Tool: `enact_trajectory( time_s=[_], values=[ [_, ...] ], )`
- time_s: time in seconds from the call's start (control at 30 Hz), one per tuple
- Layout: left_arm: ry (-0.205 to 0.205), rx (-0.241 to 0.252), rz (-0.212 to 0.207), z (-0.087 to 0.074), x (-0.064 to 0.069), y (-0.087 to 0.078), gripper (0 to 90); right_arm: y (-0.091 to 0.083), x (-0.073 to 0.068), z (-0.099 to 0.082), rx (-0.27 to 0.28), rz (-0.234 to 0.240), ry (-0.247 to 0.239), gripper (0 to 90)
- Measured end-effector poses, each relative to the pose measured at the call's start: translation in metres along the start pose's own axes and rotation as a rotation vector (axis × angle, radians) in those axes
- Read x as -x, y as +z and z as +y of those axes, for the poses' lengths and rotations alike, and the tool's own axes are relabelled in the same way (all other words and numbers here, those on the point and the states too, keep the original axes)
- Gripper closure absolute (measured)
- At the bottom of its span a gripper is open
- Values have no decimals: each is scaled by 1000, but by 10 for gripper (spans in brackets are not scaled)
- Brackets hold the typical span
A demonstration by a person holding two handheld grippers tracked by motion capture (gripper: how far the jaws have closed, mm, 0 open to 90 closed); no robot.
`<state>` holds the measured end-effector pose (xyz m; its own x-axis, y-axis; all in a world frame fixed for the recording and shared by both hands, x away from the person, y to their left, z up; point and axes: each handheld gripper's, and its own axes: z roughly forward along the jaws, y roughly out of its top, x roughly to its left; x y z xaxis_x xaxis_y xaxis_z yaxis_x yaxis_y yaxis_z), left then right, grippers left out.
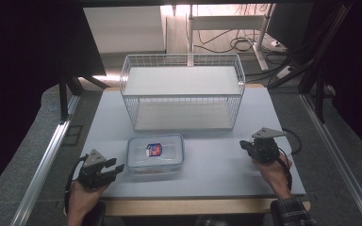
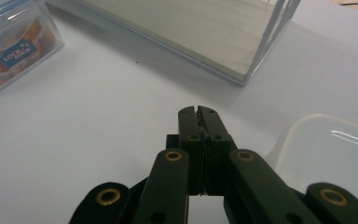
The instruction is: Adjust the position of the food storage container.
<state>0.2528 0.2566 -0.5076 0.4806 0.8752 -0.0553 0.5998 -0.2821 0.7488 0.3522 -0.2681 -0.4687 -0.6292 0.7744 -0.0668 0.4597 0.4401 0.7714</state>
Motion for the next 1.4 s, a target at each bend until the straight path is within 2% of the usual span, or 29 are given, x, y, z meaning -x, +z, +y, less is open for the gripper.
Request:
enact_trajectory(
  time_s=[0.07,0.1,0.13,0.23,0.3,0.37,0.4,0.53,0.6,0.73,0.9,1.23,1.4],
  values=[
    [-14,-14,11,1,-5,5,720,1,-3,0,-2,5,-1,883],
    [-25,-8,-4,2,-6,7,720,1,-5,0,-1,7,-3,882],
    [-40,5,-19,3,-7,10,760,1,-6,0,-1,8,-9,882],
    [-36,7,-12,7,-4,15,844,2,-10,1,5,16,-19,882],
    [-38,6,-15,9,-1,19,870,2,-12,1,10,23,-18,884],
    [-37,7,-1,11,-1,21,898,2,-14,2,15,28,-19,883],
    [-53,19,-7,12,-1,21,900,3,-16,2,24,39,-14,884],
    [-61,37,-5,15,-1,23,900,5,-21,3,29,58,-3,886],
    [-64,49,-19,17,0,25,900,7,-24,4,28,72,-10,887],
    [-40,51,-30,23,6,30,900,10,-34,6,17,99,-34,884],
    [-10,54,-40,31,14,39,900,15,-44,7,15,135,-27,878],
    [73,51,-80,52,31,60,900,21,-58,7,1,168,-35,874],
    [107,52,-100,59,42,68,900,22,-60,7,-5,158,-49,868]
  ],
)
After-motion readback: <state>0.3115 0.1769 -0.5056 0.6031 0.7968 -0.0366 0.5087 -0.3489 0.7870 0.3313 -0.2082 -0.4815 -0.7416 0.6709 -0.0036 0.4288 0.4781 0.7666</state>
